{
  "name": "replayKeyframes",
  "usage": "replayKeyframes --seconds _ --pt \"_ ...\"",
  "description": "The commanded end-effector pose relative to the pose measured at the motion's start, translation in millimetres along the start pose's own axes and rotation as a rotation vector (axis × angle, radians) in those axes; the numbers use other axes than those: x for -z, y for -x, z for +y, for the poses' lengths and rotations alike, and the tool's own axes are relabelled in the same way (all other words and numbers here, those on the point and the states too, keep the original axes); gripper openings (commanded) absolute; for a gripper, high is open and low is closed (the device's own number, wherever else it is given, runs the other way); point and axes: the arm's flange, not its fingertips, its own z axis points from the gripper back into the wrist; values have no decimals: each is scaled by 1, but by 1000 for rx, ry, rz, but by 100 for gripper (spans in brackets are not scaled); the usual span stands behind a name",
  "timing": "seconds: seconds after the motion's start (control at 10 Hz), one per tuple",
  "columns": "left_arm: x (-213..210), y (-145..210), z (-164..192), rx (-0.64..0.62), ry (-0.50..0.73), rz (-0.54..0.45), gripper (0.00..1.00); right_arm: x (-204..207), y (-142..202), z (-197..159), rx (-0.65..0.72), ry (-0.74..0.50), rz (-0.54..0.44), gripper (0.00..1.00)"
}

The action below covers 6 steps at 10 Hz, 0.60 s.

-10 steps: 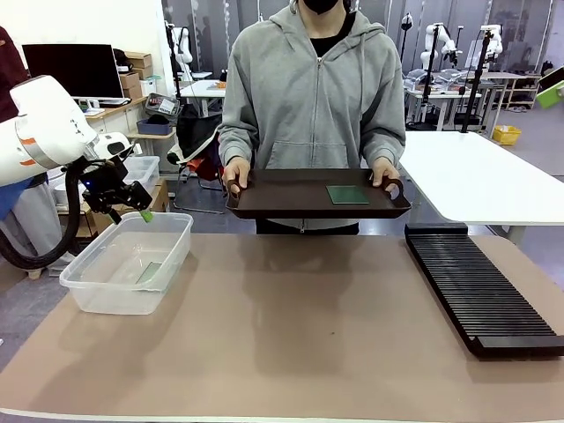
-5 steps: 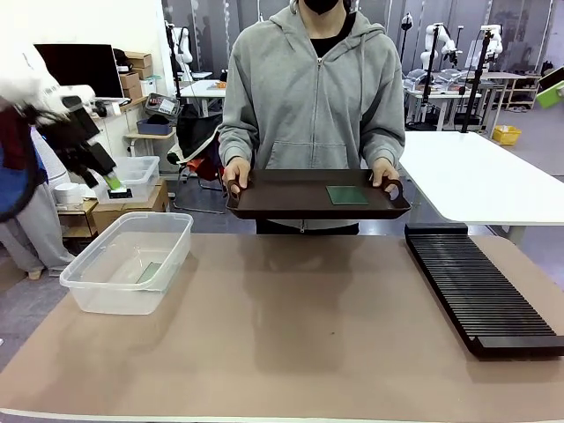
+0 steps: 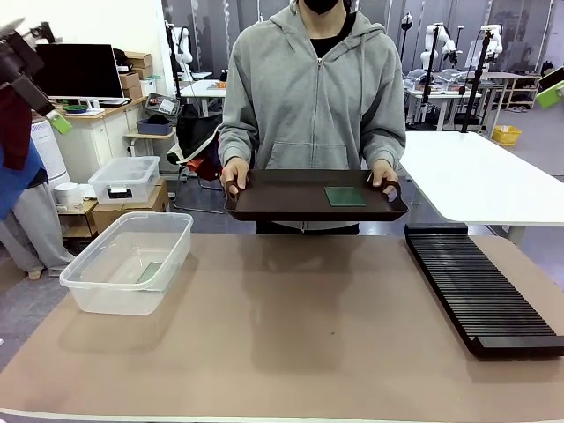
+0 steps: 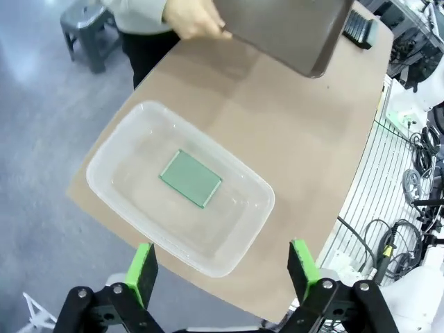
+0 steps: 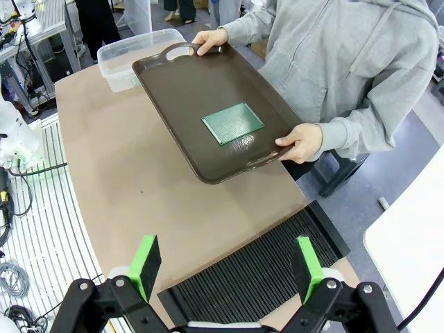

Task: Sort PCBs into racks and boxes based on the side picked up.
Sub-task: Pick up the Blank PCB handed by the Human.

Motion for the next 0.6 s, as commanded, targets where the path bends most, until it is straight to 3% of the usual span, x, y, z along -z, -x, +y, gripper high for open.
replayKeyframes --seconds 0.0,0.2,0.5 --pt "-11 12 -6 77 -2 -95 100 1 0 1 -7 -16 -10 100" --pt "-13 14 -22 146 20 -193 100 1 0 1 -7 -16 -10 100" --pt "-12 14 -27 194 30 -261 100 1 0 1 -7 -16 -10 100"
